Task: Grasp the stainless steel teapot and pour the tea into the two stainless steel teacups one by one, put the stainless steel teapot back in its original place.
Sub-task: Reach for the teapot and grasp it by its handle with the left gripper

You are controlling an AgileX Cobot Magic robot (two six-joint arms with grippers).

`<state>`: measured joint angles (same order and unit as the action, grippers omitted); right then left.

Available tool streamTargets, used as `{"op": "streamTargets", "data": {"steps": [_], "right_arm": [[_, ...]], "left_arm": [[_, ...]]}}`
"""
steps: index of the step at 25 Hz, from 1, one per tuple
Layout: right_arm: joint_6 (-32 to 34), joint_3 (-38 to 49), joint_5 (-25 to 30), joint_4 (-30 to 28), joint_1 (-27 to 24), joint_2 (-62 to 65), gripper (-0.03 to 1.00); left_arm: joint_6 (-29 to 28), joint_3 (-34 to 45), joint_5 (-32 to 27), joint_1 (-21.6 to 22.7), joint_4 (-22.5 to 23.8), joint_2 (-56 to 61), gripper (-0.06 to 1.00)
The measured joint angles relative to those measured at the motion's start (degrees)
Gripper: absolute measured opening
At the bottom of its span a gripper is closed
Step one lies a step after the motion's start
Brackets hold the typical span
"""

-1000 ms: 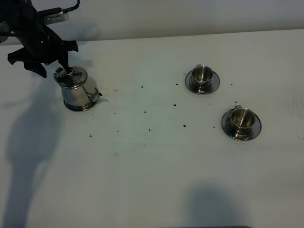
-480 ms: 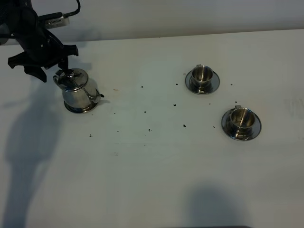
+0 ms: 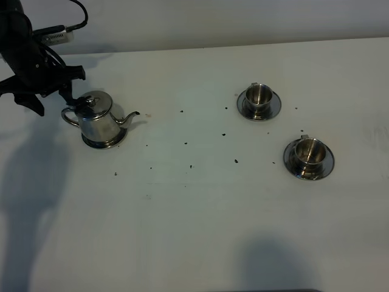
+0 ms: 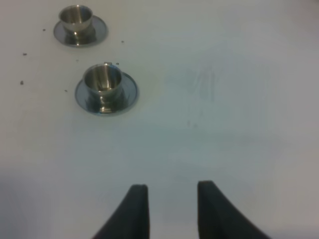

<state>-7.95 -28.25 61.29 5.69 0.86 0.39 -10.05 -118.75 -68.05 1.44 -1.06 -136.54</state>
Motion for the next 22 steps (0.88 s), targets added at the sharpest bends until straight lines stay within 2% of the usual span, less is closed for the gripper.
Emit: {"op": "streamTargets", "data": {"steps": [14,22], "right_arm": [[0.00,0.00,0.00,0.00,0.00,0.00,0.23],[0.00,0.00,0.00,0.00,0.00,0.00,0.23]], "left_arm": [[0.60,1.90,0.00,0.00,-1.61,0.37,0.60],[0.78,7.37,0.00,0.31,-0.26,4.31,0.60]]}}
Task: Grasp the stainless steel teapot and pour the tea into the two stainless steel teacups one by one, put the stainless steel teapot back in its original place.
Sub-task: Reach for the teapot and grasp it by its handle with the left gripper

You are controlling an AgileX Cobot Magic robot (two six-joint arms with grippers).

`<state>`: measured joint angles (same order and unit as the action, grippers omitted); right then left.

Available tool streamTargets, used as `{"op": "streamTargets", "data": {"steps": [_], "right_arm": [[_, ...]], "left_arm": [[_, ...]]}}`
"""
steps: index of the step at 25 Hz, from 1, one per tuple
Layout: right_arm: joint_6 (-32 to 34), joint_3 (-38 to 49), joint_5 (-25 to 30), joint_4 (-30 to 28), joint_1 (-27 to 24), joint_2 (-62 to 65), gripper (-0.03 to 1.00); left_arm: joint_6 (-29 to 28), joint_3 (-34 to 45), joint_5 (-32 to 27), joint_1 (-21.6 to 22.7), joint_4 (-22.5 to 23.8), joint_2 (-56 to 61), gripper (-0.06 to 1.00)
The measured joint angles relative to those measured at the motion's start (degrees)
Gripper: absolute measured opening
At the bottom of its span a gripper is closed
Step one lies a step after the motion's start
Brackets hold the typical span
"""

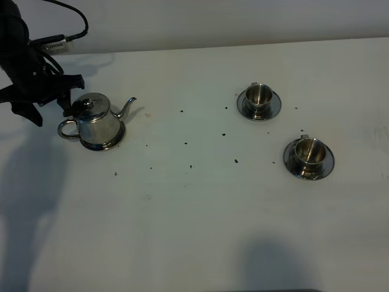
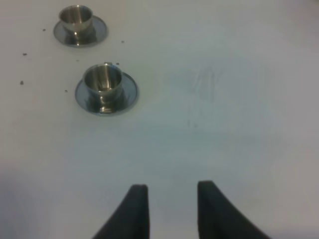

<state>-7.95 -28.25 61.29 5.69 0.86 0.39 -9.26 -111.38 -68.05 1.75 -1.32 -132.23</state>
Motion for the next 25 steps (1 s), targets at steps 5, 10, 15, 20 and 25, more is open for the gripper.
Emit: {"op": "streamTargets", "data": {"steps": [5,10,15,20,25], "right_arm": [[0.00,0.00,0.00,0.00,0.00,0.00,0.23],[0.00,0.00,0.00,0.00,0.00,0.00,0.23],[0.00,0.00,0.00,0.00,0.00,0.00,0.23],[0.00,0.00,0.00,0.00,0.00,0.00,0.23],[0.00,0.00,0.00,0.00,0.00,0.00,0.23]], "left_arm": [[0.00,0.38,0.00,0.26,1.32,3.00,0.60],[5.75,0.43,-0.07,0.26,-0.67,9.79,0.60],[26.87,3.02,-0.07,0.21,-11.81,16.05,0.60],[40.94,9.32,-0.07,-0.58,-15.28,19.99,0.60],[43.45,14.94,-0.01,-1.57,-12.56,21.37,0.60]]}}
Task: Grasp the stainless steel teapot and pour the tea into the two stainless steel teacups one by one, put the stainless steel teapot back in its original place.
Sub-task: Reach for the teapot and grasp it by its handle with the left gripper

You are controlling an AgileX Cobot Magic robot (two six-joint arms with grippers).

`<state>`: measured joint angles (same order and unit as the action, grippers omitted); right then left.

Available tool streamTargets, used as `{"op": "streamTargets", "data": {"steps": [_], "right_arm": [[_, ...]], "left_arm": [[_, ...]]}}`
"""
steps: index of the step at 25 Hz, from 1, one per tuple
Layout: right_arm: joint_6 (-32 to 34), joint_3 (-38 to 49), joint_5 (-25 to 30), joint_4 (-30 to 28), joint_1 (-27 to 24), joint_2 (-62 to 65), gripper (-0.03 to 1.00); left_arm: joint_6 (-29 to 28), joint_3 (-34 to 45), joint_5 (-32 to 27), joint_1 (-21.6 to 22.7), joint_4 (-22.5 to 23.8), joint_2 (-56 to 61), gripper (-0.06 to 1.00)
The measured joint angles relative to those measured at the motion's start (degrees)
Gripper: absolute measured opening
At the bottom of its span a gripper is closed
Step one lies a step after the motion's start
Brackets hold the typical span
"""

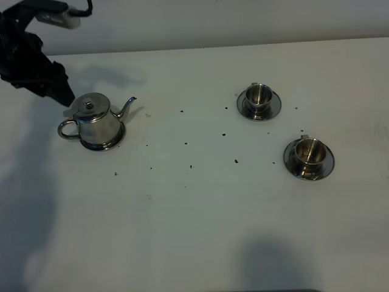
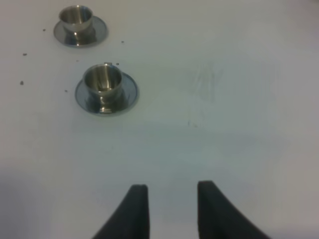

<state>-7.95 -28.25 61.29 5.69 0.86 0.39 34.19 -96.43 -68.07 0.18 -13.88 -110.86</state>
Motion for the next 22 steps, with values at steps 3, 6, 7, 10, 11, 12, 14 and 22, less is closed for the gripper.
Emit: {"op": "streamTargets", "data": {"steps": [3,6,7,10,11,12,14,22], "right_arm": [[0.00,0.00,0.00,0.00,0.00,0.00,0.23],[0.00,0.00,0.00,0.00,0.00,0.00,0.23],[0.00,0.00,0.00,0.00,0.00,0.00,0.23],[0.00,0.00,0.00,0.05,0.00,0.00,0.23],[0.00,0.00,0.00,0.05,0.00,0.00,0.23],[0.00,0.00,0.00,0.05,0.00,0.00,0.23],[0.00,0.00,0.00,0.05,0.00,0.00,0.23],[0.00,0.00,0.00,0.05,0.00,0.00,0.23]], "left_arm": [[2.47,2.59,0.00,-0.42,0.12,0.00,0.60],[4.27,4.67,0.00,-0.72,0.21,0.00,0.60],[4.79,5.22,0.00,-0.79,0.35,0.00,0.60],[6.54,6.08,0.00,-0.90,1.00,0.00,0.60],[6.78,6.10,0.00,-1.02,1.28,0.00,0.60],[6.64,6.10,0.00,-1.27,1.96,0.05,0.60],[4.23,6.10,0.00,-2.26,4.60,0.11,0.60],[0.06,5.85,0.00,-6.12,12.68,0.11,0.60]]}}
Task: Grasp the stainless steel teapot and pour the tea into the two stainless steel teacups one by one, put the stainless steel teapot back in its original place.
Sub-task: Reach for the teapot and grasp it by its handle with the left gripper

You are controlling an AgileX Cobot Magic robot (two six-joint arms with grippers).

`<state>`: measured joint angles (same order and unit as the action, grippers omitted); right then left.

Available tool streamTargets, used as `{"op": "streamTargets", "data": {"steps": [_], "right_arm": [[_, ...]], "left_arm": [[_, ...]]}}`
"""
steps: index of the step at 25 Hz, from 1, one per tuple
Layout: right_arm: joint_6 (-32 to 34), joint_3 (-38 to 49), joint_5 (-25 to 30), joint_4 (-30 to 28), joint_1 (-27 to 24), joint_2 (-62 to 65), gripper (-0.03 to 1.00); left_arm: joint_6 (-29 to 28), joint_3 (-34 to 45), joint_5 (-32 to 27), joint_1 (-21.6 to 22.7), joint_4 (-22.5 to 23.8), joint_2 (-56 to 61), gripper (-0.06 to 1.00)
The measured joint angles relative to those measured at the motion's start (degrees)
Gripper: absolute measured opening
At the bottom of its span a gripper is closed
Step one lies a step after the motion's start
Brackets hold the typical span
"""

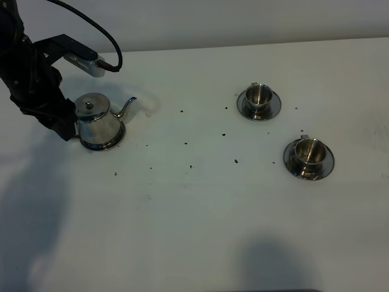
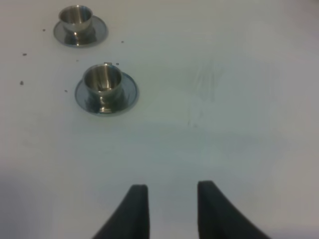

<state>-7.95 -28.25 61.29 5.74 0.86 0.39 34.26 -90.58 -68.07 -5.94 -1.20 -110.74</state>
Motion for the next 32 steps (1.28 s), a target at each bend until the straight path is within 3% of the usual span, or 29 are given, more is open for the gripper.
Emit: {"op": "streamTargets", "data": {"steps": [11,32], "right_arm": [[0.00,0.00,0.00,0.00,0.00,0.00,0.23],[0.00,0.00,0.00,0.00,0.00,0.00,0.23]], "left_arm": [[3.01,-6.26,0.00,-0.01,5.99,-6.92,0.60],[9.27,-15.31,0.00,-0.01,6.10,-18.93,0.60]]}}
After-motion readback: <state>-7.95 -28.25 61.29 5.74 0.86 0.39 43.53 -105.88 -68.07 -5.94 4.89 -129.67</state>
